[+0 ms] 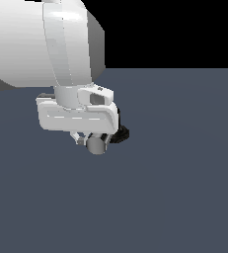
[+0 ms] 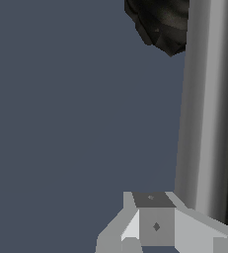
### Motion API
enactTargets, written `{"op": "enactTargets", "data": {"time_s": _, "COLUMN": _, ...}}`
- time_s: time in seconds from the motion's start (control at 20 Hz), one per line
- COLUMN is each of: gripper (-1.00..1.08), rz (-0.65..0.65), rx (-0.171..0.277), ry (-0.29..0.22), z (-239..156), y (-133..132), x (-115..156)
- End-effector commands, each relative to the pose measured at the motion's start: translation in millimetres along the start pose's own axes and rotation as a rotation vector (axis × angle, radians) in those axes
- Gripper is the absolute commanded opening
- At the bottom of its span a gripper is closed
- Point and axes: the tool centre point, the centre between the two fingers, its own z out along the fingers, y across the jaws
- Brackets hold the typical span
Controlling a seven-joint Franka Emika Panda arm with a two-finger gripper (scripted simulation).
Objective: Turn on the faucet by rotating a designated handle.
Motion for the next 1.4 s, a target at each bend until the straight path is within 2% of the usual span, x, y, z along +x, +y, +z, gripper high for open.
{"op": "enactTargets", "data": {"time_s": 0.0, "gripper": -1.00, "rz": 0.031, "rx": -0.004, "ry": -0.002, "z": 1.1, "y": 27.5, "x": 4.2}}
{"op": "enactTargets", "data": {"time_s": 1.25, "gripper": -1.00, "rz": 0.031, "rx": -0.004, "ry": -0.002, "z": 0.5, "y": 153.7, "x": 9.3}}
{"op": "enactTargets", "data": {"time_s": 1.3, "gripper": -1.00, "rz": 0.031, "rx": -0.004, "ry": -0.002, "z": 0.5, "y": 153.7, "x": 9.3}}
{"op": "enactTargets", "data": {"time_s": 1.35, "gripper": -1.00, "rz": 0.005, "rx": -0.002, "ry": -0.001, "z": -0.3, "y": 136.7, "x": 8.7}}
